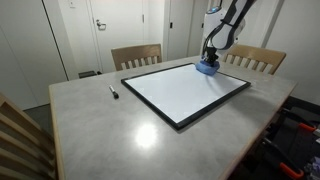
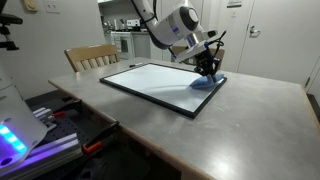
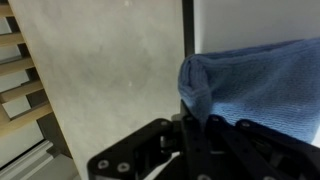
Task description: Use the cloth to wipe the white board
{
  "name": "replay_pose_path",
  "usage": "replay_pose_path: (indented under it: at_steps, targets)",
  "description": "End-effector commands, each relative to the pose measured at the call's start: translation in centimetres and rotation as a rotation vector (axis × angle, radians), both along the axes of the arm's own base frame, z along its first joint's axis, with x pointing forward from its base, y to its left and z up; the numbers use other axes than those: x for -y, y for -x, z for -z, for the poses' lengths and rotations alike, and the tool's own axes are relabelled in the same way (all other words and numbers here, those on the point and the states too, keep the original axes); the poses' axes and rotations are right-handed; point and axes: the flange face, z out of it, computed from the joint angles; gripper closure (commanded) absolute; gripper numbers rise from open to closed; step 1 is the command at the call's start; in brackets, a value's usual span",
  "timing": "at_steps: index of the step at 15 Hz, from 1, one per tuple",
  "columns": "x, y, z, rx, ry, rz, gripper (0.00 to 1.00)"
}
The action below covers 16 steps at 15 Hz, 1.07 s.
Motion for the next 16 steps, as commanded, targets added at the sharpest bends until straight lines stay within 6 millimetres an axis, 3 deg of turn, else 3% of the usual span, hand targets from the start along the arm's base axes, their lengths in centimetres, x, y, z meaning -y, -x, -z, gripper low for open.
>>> replay_pose_path:
  at_steps: [1, 5, 11, 14, 16]
  targets:
    - [0.8, -0.3, -0.4, -0.031, 0.086, 0.009, 0.99]
    - [1.6, 0.1, -1.7, -0.03, 0.146, 0.039, 0.99]
    - [2.3, 0.5, -6.0, -0.018, 0.26, 0.085, 0.99]
    - [1.2, 0.3, -7.6, -0.014, 0.316, 0.079, 0.99]
    - [-1.3, 0.1, -7.4, -0.01, 0.287, 0.057, 0.99]
